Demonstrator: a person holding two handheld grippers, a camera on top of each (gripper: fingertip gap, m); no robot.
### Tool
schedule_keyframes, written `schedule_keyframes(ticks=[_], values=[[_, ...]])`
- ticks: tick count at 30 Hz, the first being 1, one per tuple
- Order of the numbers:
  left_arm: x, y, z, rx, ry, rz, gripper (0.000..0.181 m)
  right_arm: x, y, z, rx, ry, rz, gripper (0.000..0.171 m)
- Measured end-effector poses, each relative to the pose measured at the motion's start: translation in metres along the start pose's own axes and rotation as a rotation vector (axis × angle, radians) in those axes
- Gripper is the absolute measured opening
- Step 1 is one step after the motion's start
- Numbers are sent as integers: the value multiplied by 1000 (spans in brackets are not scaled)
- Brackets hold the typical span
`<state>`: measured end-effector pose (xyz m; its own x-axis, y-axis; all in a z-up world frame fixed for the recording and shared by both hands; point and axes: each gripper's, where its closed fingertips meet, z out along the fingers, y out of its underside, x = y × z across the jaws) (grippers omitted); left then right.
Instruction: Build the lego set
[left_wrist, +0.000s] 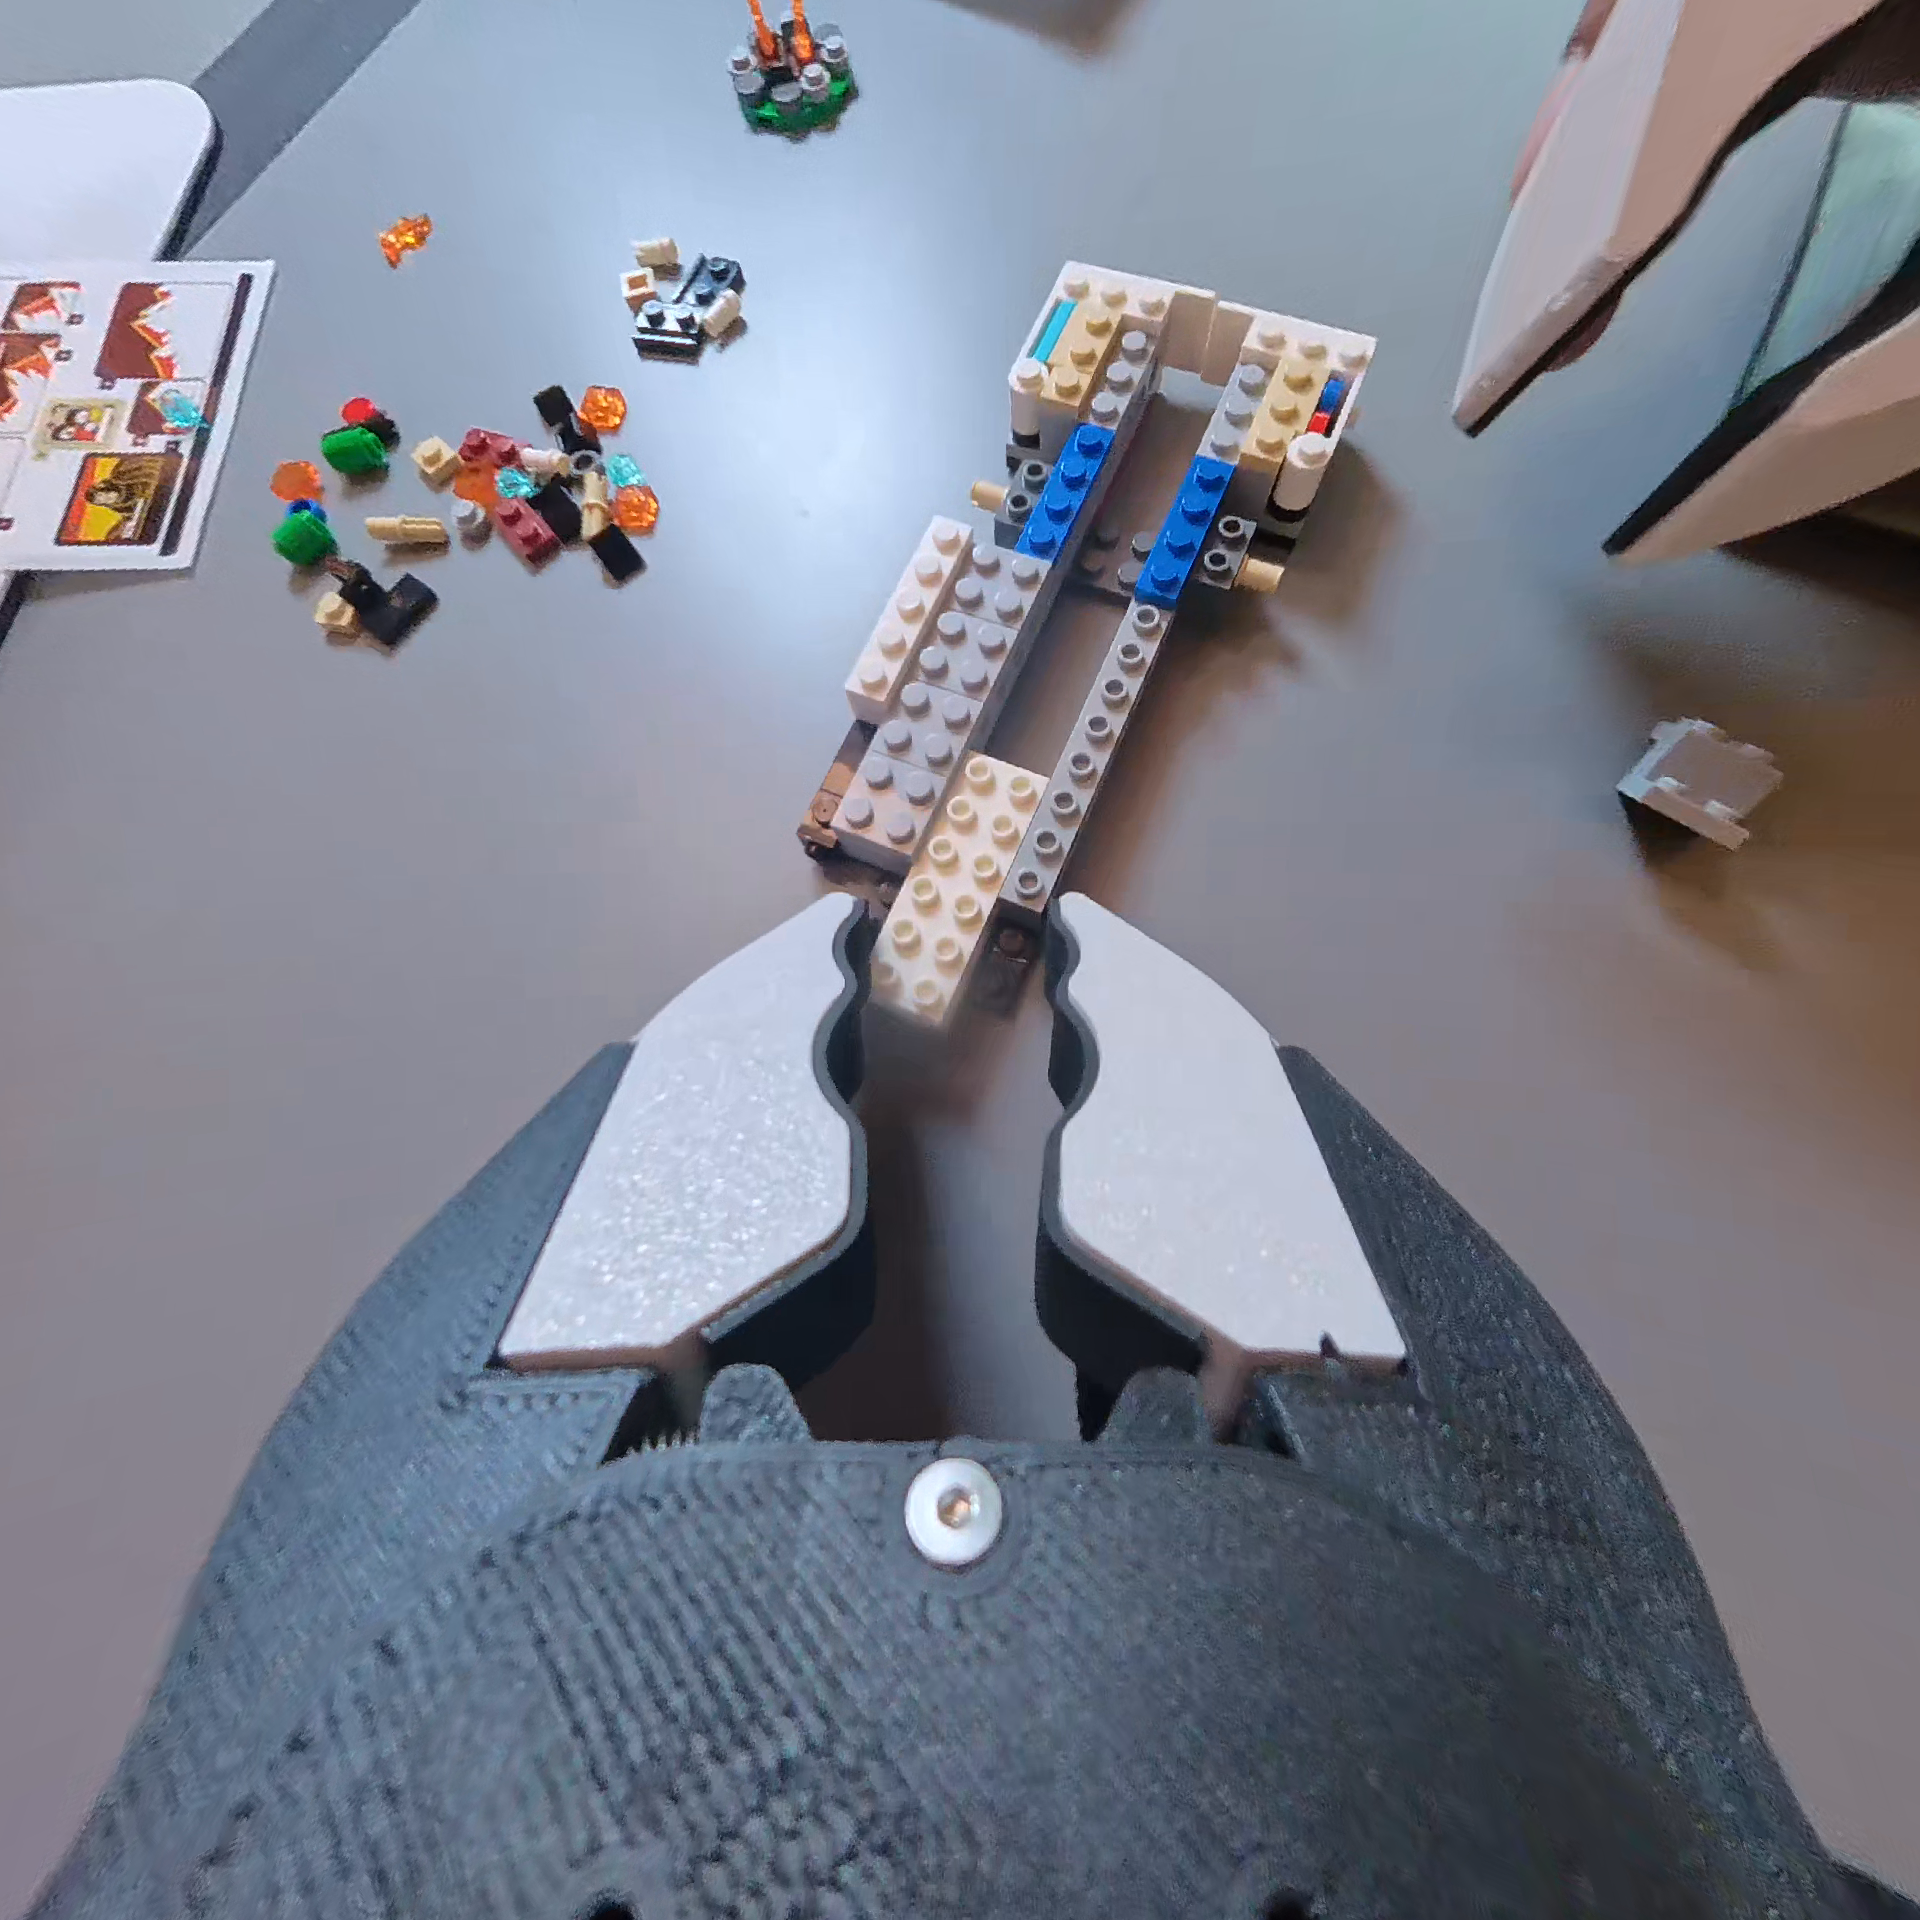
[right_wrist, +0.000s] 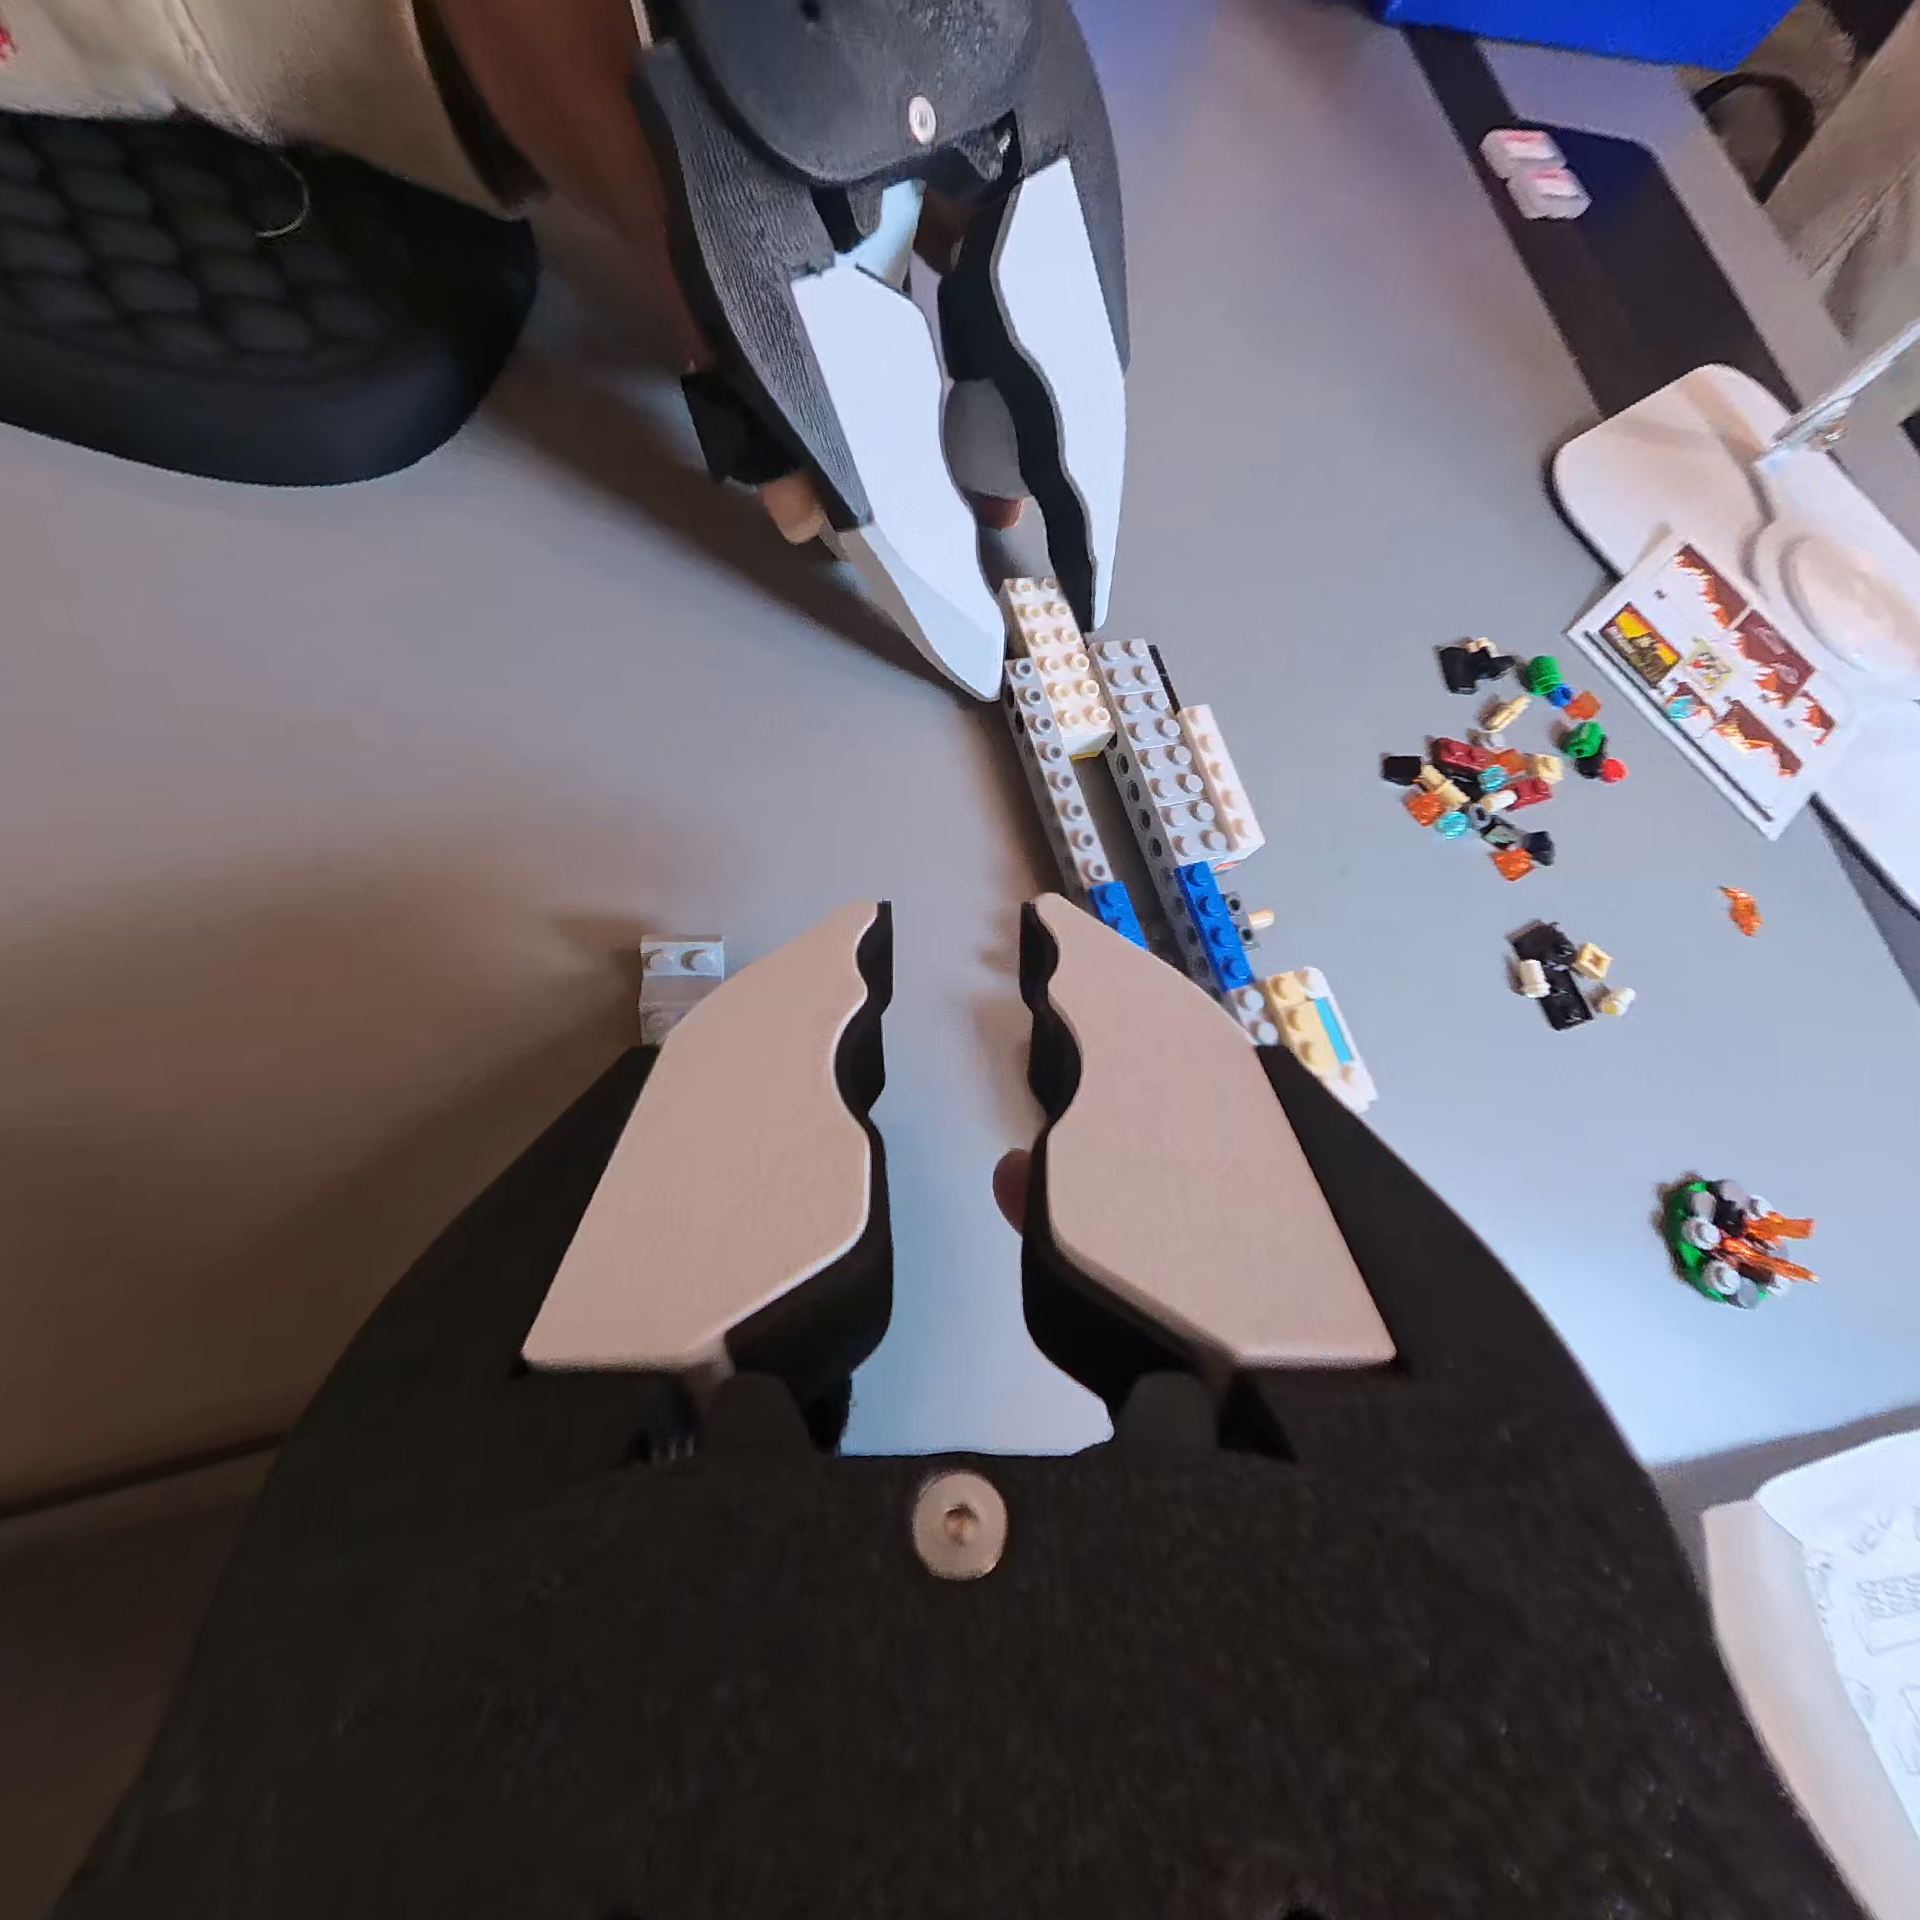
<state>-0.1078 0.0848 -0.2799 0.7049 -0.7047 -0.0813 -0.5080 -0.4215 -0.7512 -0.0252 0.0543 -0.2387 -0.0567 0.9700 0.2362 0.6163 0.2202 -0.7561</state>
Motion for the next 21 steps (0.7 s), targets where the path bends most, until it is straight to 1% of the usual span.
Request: schedule_keyframes(ticks=[1,4,5,6,7,8,10,12,13,14,15,17,19,20,21], values=[[-3,-1,2,0,-22,-9,32,2,-2,-1,9,13,-3,23],[-7,-6,7,6,-74,-7,30,6,-8,-2,46,40,11,22],[-8,-7,7,8,-91,-2,32,8,-11,-3,61,47,20,22],[-11,-7,6,2,-111,9,44,9,-13,-5,77,52,29,22],[-13,-6,2,-6,-131,21,50,11,-15,-7,93,60,38,22],[-15,-9,-7,16,-144,33,50,13,-17,-9,111,72,44,22],[-21,-29,-43,135,-198,26,50,20,-23,-17,148,109,51,22],[-39,-51,-106,301,-303,-1,42,27,-30,-29,195,146,59,22],[-53,-54,-140,362,-367,-26,36,29,-33,-36,220,162,63,22],[-70,-50,-171,384,-426,-53,34,31,-34,-43,242,175,67,22],[-90,-37,-199,362,-485,-84,34,34,-34,-50,262,191,72,22],[-135,3,-247,247,-596,-176,35,40,-28,-63,294,227,91,22],[-176,47,-285,98,-682,-241,35,50,-18,-73,331,269,131,22],[-197,69,-302,7,-734,-250,33,55,-13,-77,353,287,155,22],[-214,92,-313,-106,-753,-253,31,60,-9,-81,376,301,179,22]])
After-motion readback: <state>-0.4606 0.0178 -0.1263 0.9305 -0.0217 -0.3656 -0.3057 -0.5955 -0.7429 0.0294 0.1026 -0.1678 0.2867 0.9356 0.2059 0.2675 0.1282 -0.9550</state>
